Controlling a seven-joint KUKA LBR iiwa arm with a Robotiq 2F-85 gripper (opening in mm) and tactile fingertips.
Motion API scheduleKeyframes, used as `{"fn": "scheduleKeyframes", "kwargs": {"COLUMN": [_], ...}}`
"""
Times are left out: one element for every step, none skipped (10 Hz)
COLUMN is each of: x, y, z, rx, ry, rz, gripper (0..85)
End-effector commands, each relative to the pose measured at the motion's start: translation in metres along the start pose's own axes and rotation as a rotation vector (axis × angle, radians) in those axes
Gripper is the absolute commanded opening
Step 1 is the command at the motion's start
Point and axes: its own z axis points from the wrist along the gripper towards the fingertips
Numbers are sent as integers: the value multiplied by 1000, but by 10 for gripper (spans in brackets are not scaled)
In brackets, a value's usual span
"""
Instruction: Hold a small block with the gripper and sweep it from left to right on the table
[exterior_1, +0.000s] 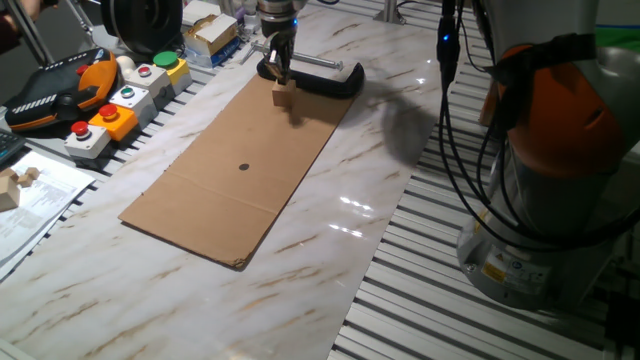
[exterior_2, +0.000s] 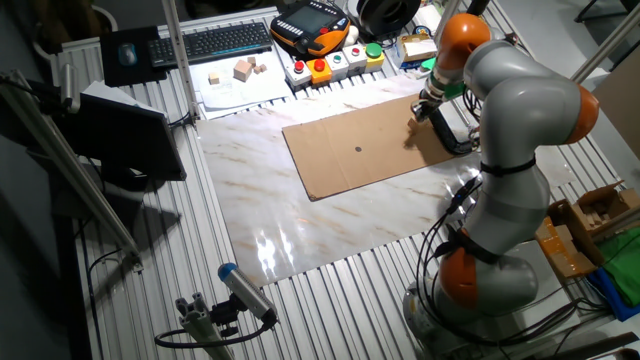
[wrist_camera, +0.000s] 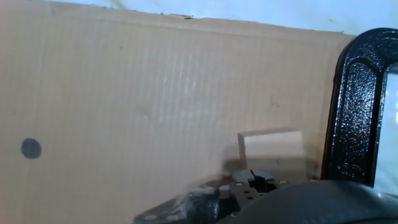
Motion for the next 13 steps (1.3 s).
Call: {"fn": "scheduleKeyframes", "kwargs": {"x": [-1,-3,-4,-5,-5,-6,-6,-6,-6,-5,-5,-5,-5], "y": [-1,-3,-5,-7,-8,-9,-10,-12,-13,-14,-14,-15,-15], "z": [1,2,3,4,4,4,4,4,4,4,4,4,5], "rx": [2,6,4,2,4,0,-19,-20,-17,-26,-29,-25,-24], "ry": [-1,2,6,7,7,8,6,3,4,2,-8,-13,-13], "rz": [0,-7,-10,-14,-16,-17,-20,-23,-21,-13,-7,-10,-21], "gripper": [7,7,7,7,7,7,33,277,487,683,790,840,850]}}
